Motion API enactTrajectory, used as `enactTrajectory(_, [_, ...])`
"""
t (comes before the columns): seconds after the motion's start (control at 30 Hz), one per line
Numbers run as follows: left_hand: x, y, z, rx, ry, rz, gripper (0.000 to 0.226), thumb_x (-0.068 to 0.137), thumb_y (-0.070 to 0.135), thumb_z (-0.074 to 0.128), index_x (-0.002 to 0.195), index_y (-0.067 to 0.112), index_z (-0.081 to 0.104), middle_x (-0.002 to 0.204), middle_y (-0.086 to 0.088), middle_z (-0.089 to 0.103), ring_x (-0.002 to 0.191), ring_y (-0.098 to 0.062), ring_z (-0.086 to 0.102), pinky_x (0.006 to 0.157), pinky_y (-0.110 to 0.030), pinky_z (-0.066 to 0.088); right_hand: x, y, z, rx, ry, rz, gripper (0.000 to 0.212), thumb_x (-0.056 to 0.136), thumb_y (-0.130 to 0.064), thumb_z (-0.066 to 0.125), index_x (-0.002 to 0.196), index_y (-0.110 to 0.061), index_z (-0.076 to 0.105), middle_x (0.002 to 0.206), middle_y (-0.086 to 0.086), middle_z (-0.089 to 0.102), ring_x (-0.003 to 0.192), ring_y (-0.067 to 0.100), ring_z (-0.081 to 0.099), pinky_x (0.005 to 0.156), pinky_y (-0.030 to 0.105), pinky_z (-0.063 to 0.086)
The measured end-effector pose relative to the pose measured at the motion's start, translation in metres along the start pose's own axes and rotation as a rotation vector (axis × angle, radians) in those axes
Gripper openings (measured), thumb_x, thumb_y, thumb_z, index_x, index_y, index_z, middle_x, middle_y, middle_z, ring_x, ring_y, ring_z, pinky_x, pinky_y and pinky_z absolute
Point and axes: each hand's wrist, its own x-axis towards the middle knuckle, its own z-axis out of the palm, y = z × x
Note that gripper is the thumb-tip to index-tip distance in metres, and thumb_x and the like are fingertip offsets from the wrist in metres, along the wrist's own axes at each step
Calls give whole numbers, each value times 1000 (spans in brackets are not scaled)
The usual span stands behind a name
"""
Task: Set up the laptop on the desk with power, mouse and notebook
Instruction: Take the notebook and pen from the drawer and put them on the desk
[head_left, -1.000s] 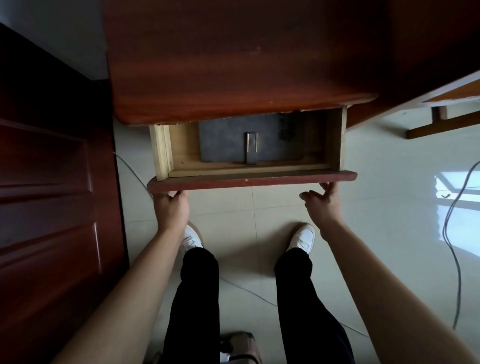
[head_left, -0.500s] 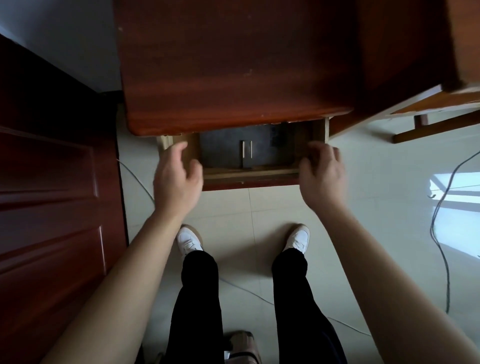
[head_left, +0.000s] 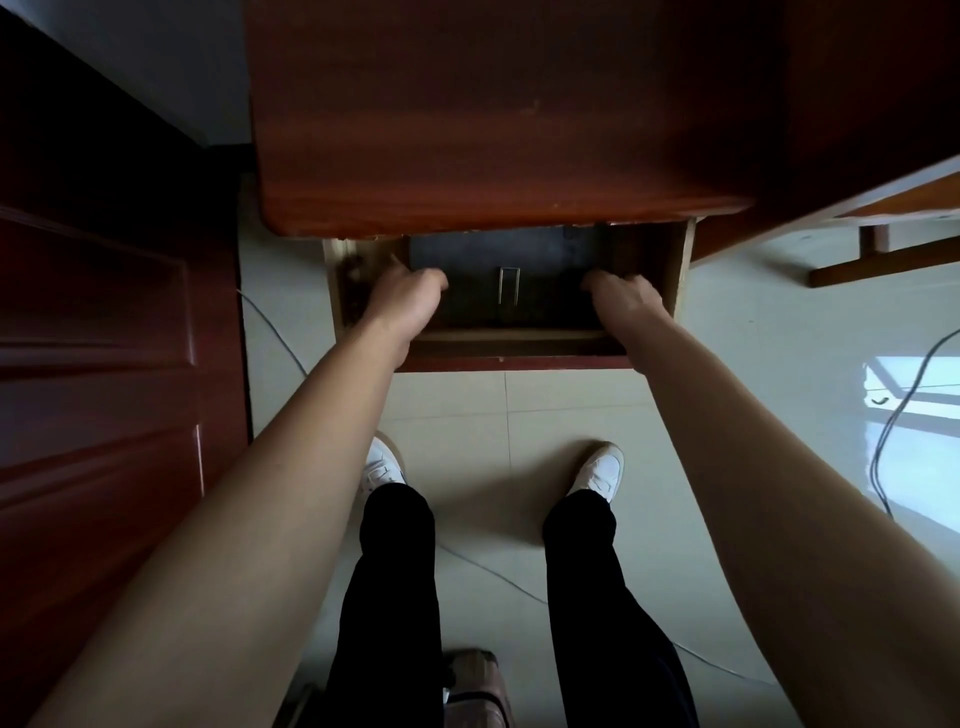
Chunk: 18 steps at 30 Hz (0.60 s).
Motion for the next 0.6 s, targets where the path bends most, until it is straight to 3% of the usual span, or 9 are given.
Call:
enactTrajectory(0.1, [-2, 0, 3, -48, 6, -46, 48, 95, 45, 52, 134, 17, 52, 130, -4, 57, 102, -17, 54, 89, -35, 46, 3, 2, -6, 75, -69, 25, 54, 93, -49, 56, 132, -12, 52, 120, 7, 61, 105, 27, 59, 97, 43, 50])
enactTrajectory(0.2, [-2, -2, 6, -38, 32, -66, 60, 93, 56, 51, 139, 18, 49, 136, -3, 54, 119, -24, 52, 92, -36, 41, 5, 3, -11, 55, -33, 22, 73, 85, -64, 60, 136, -12, 52, 123, 8, 60, 109, 31, 59, 100, 45, 50])
enactTrajectory(0.3, [0, -3, 3, -54, 68, -98, 73, 90, 64, 47, 147, 20, 40, 149, -5, 44, 133, -28, 44, 107, -43, 38, 6, 7, -11, 11, 38, -13, 76, 84, -70, 57, 131, -10, 55, 115, 9, 60, 99, 28, 59, 89, 40, 52])
enactTrajectory(0.37, [2, -3, 0, -104, 102, -90, 70, 92, 62, 44, 148, 19, 39, 151, -5, 42, 134, -28, 42, 104, -40, 37, 6, 12, -10, -23, 91, -45, 78, 87, -71, 52, 134, -9, 53, 120, 11, 60, 105, 31, 59, 93, 45, 52])
enactTrajectory(0.43, [0, -3, 0, -198, 169, -81, 58, 94, 58, 43, 137, 18, 49, 135, -3, 54, 117, -25, 55, 83, -33, 47, 3, 12, -9, -25, 133, -70, 76, 91, -71, 44, 135, -9, 50, 123, 13, 59, 112, 33, 57, 99, 50, 49])
enactTrajectory(0.5, [-6, -4, 3, -215, 292, -45, 39, 94, 56, 43, 104, 22, 60, 102, 1, 62, 86, -18, 61, 58, -27, 50, -2, 11, -7, -40, 171, -79, 71, 94, -70, 35, 127, -10, 53, 120, 14, 59, 111, 35, 56, 100, 50, 46])
enactTrajectory(0.6, [-26, -10, 13, -155, 418, 8, 37, 96, 53, 44, 69, 29, 48, 68, 5, 54, 65, -14, 55, 61, -29, 45, -18, 21, -5, -12, 210, -85, 60, 95, -70, 30, 106, -16, 52, 98, 7, 59, 100, 31, 56, 95, 49, 45])
